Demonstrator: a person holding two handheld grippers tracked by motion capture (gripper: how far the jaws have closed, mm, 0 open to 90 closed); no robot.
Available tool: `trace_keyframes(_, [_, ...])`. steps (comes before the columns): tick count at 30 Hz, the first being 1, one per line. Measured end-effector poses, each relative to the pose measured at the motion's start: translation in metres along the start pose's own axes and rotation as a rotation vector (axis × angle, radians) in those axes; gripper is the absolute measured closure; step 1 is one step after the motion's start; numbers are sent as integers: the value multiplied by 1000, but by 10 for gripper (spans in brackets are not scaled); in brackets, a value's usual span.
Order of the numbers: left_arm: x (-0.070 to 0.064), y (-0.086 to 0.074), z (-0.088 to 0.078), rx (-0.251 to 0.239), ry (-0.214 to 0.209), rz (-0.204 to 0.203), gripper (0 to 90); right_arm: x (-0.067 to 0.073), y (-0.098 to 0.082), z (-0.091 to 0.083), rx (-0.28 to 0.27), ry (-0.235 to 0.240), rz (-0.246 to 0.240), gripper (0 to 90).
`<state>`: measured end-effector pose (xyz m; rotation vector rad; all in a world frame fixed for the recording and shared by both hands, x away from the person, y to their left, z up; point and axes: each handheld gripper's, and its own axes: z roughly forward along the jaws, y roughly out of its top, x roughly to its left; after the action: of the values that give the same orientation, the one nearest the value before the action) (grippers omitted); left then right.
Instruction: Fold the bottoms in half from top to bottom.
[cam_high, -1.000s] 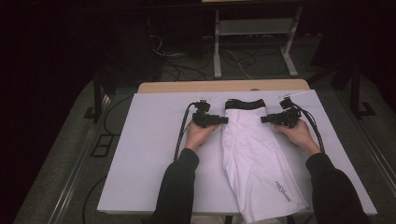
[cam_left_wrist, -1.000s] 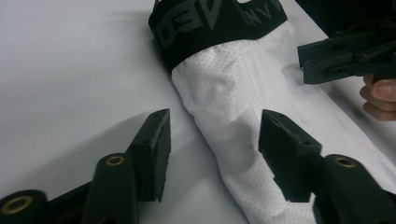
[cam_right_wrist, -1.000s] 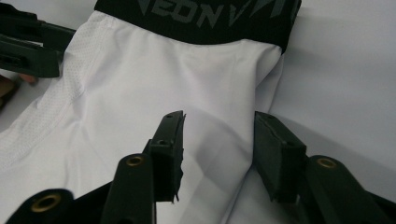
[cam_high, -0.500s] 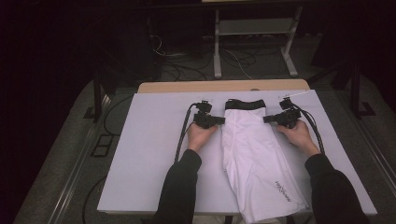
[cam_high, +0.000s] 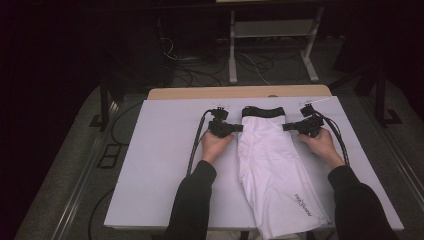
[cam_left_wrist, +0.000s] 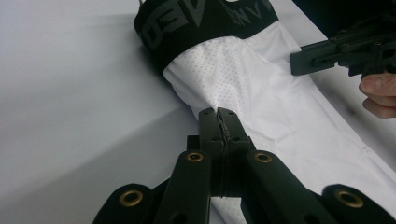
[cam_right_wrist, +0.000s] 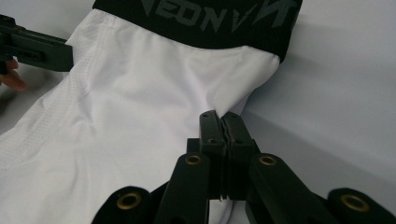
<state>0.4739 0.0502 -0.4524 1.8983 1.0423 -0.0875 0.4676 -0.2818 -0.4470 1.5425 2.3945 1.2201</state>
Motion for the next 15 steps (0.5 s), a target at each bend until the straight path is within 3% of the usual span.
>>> trace_keyframes(15, [-19, 0, -11, -21, -41, 45, 891, 3, -9, -23, -52, 18, -7, 870])
